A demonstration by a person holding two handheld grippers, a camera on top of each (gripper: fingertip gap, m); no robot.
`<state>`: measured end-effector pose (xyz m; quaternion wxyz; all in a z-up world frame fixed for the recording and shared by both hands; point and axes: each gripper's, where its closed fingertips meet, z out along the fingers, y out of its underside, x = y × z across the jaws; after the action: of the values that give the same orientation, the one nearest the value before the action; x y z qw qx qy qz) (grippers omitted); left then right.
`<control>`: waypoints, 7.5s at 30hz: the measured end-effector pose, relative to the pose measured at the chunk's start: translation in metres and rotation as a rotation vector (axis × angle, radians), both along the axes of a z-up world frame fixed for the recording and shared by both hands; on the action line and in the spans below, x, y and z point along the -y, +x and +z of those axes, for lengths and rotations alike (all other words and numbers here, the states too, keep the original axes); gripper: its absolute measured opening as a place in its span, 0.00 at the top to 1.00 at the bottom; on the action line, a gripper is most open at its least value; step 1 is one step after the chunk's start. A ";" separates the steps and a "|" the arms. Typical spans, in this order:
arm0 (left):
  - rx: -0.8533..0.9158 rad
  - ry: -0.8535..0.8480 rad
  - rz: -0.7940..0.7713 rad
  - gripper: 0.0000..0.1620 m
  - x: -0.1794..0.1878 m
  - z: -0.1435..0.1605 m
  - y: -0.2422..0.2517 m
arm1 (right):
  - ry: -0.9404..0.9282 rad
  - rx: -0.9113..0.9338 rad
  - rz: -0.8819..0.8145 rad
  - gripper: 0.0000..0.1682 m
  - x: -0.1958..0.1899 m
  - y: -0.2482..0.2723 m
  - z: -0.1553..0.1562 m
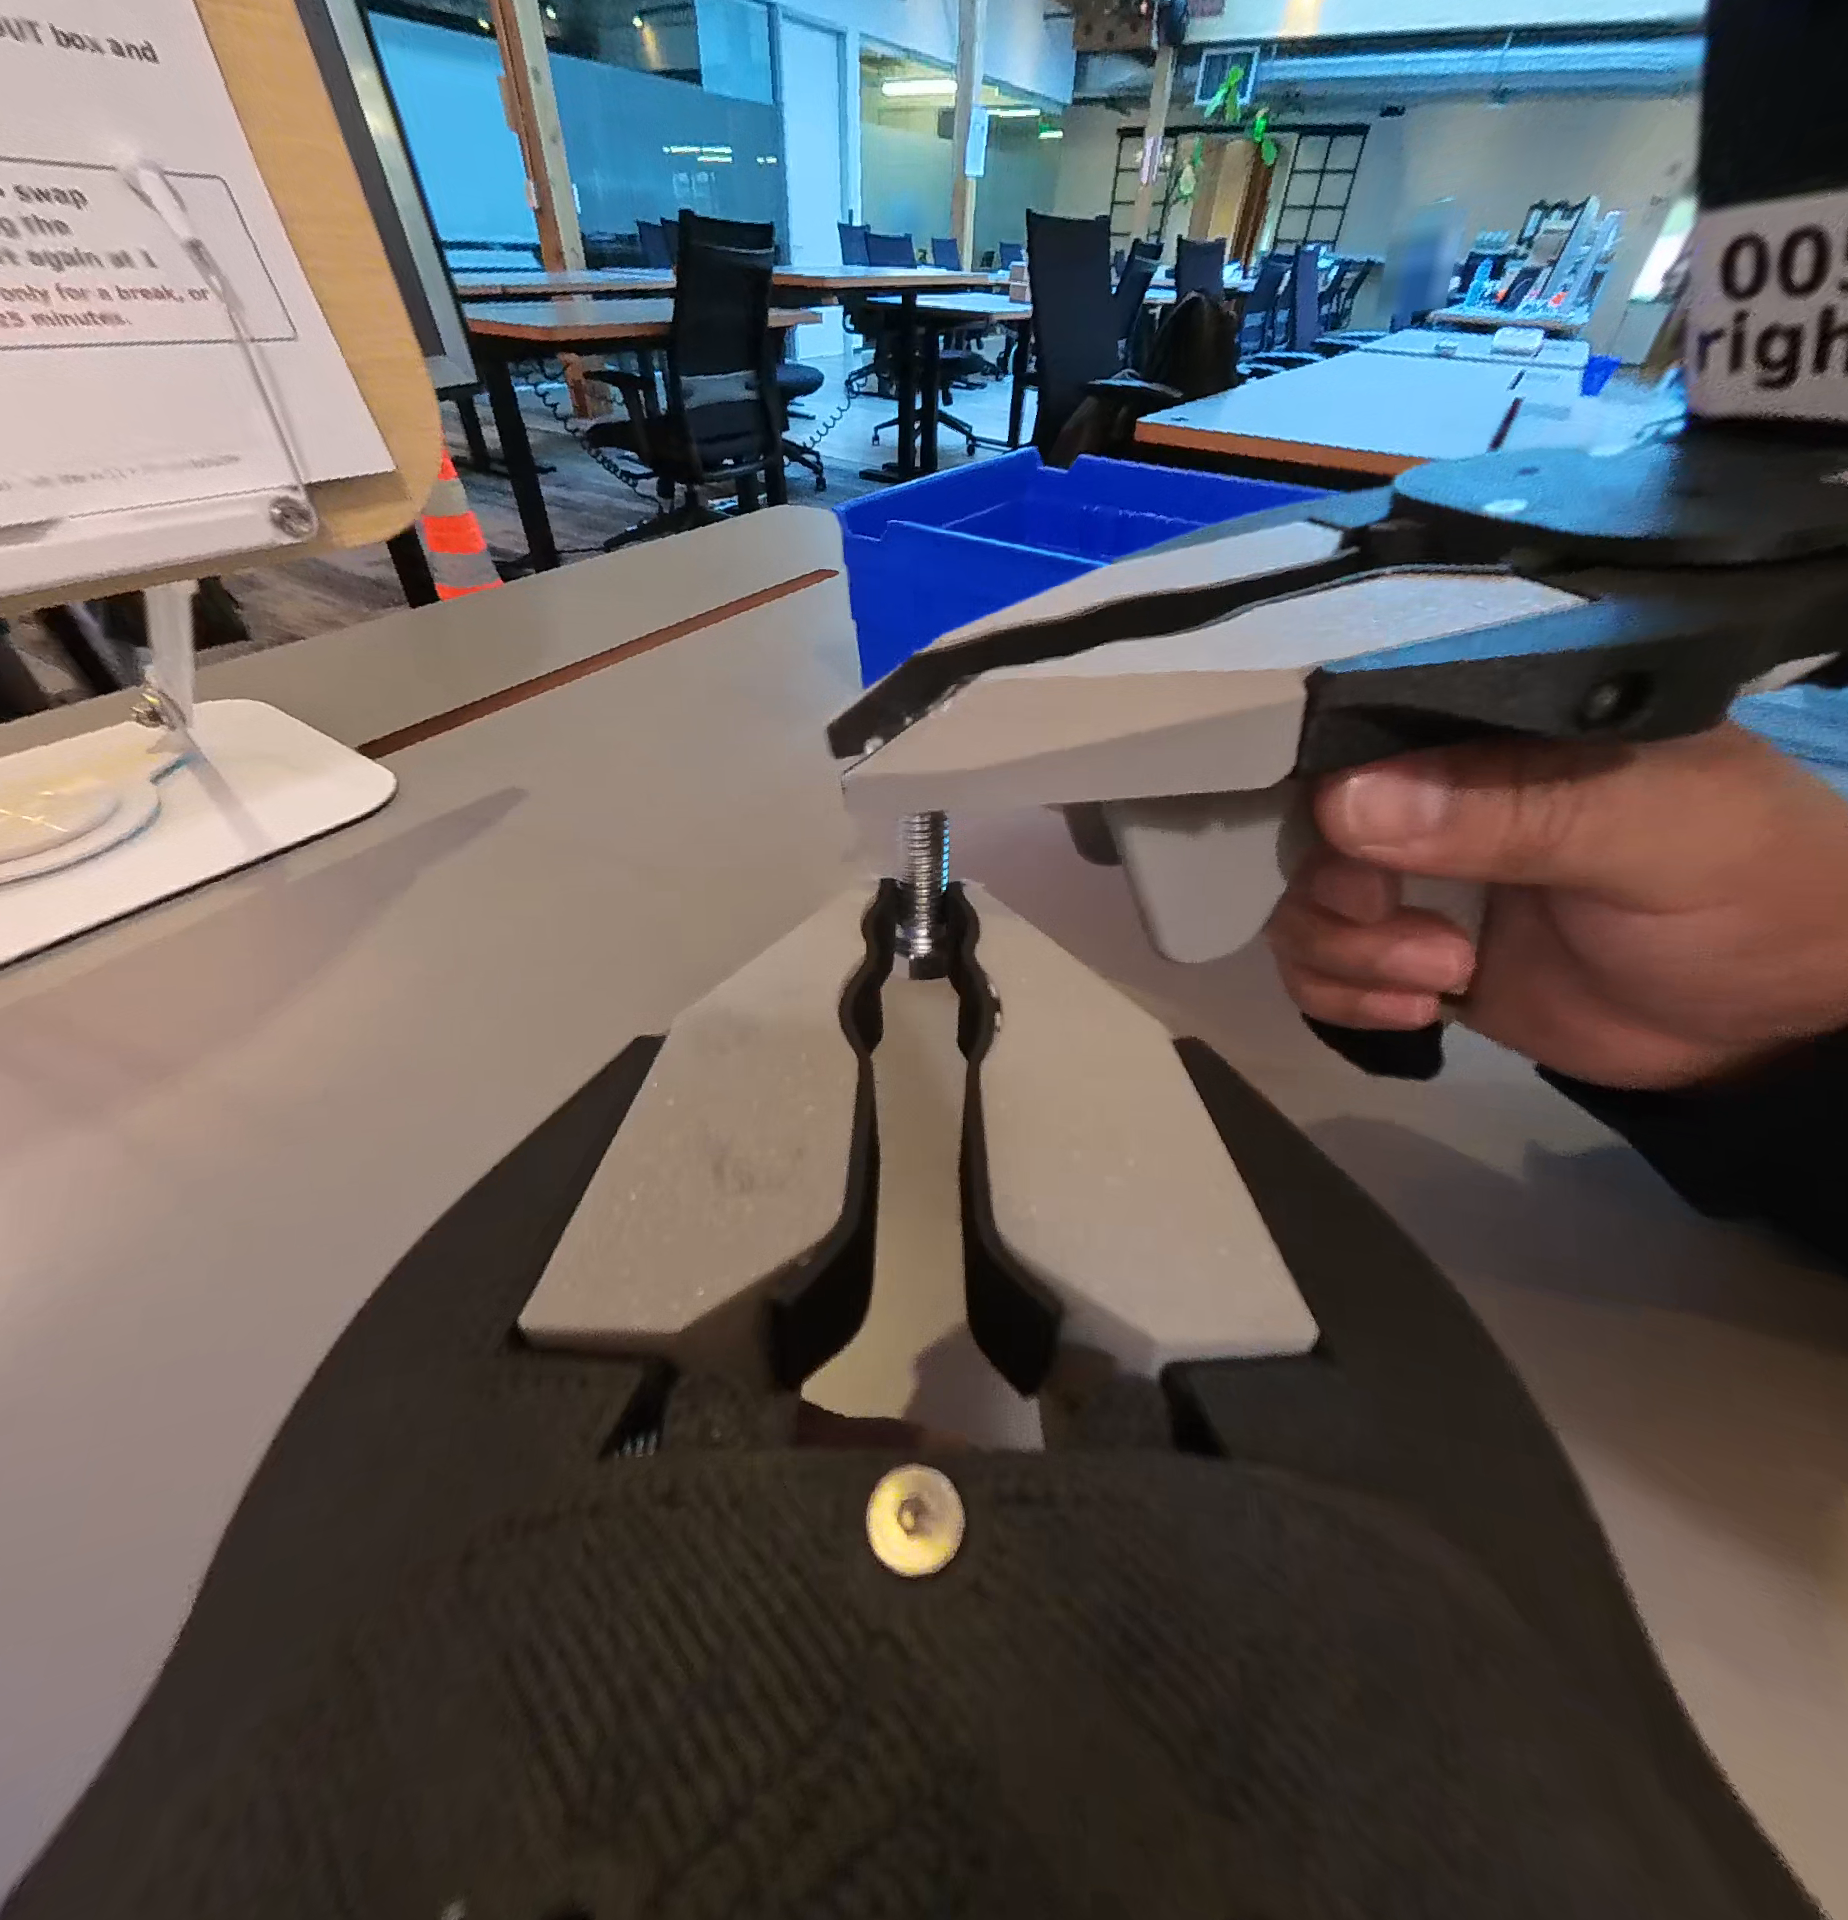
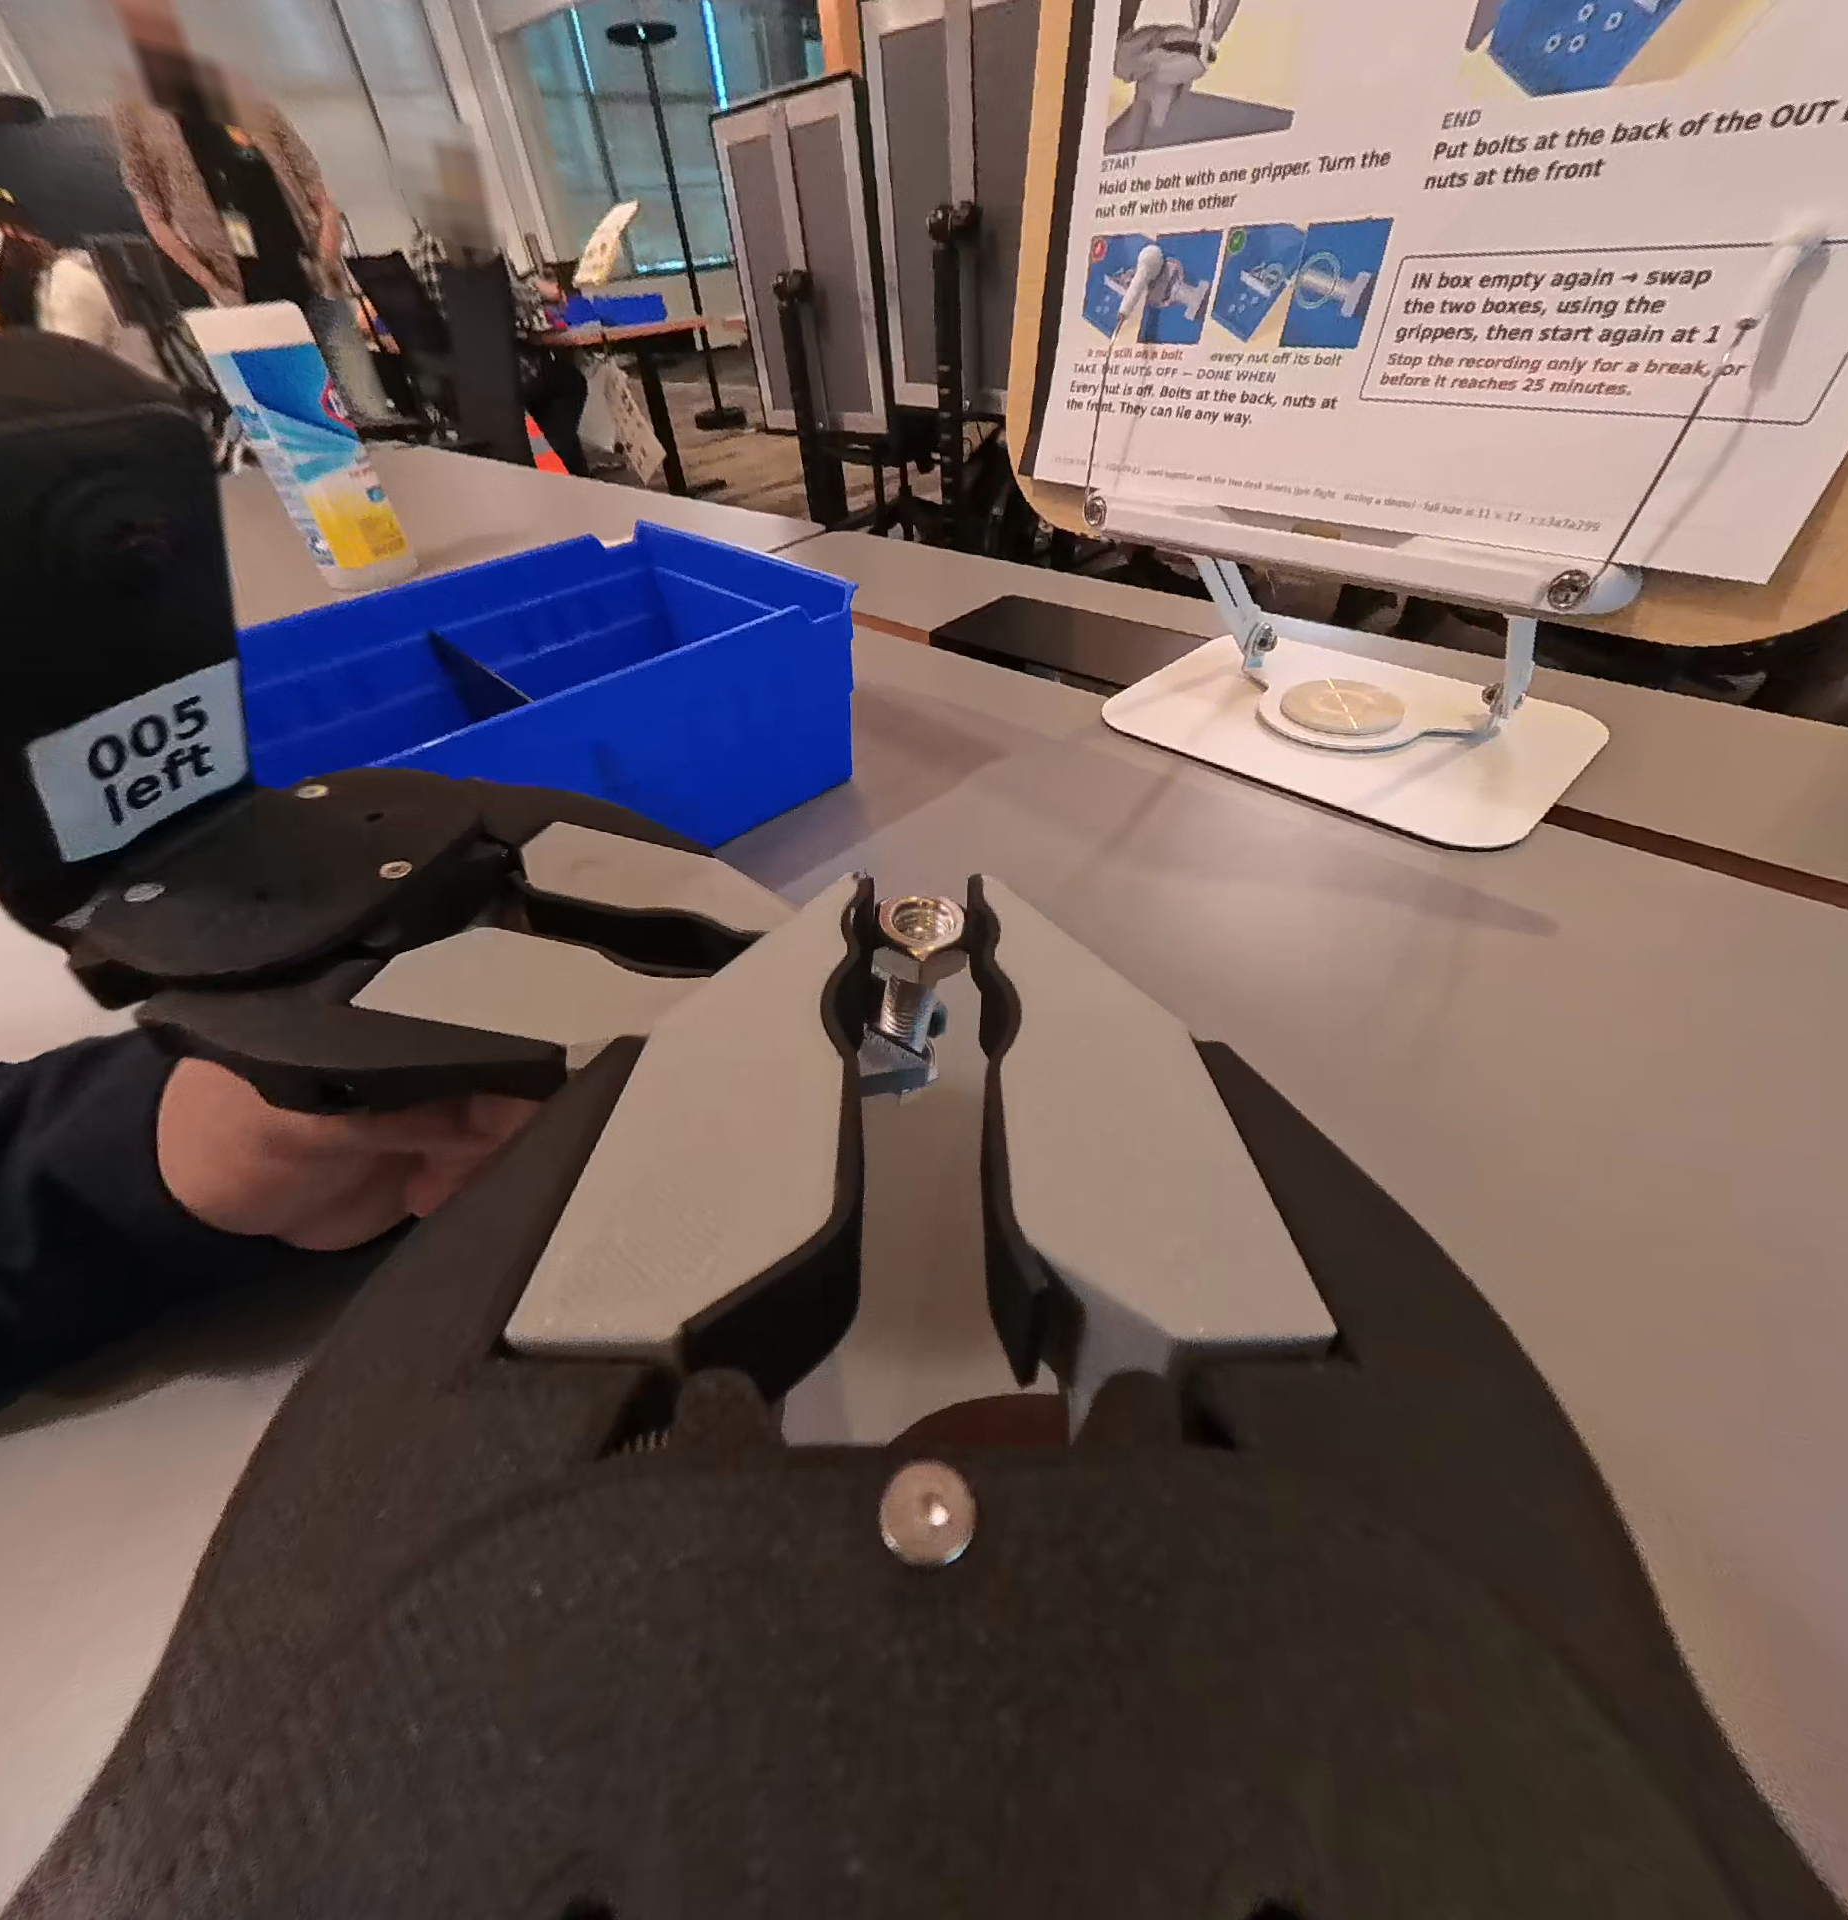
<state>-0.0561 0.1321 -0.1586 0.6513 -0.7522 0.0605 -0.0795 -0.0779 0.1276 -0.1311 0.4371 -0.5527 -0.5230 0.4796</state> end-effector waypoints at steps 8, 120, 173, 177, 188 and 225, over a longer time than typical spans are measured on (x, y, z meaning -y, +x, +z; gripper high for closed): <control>0.068 -0.007 -0.032 0.96 0.000 0.000 0.001 | -0.097 -0.130 0.129 0.81 0.007 0.009 0.018; 0.008 0.052 -0.083 0.96 0.007 0.014 0.018 | -0.083 -0.095 0.207 0.90 0.013 0.018 0.012; 0.119 0.095 -0.296 0.96 0.019 0.026 0.045 | -0.103 -0.162 0.587 0.72 0.036 0.049 0.029; 0.121 0.107 -0.318 0.96 0.021 0.029 0.049 | -0.098 -0.149 0.653 0.72 0.050 0.043 0.028; 0.126 0.100 -0.291 0.96 0.019 0.028 0.044 | -0.092 -0.174 0.610 0.73 0.040 0.054 0.028; 0.204 0.108 -0.365 0.96 0.024 0.034 0.049 | -0.048 -0.180 0.630 0.76 0.043 0.044 0.031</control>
<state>-0.0072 0.1080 -0.1249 0.6684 -0.6806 0.1336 -0.2685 -0.0336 0.0843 -0.1003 0.2982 -0.3293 -0.6162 0.6504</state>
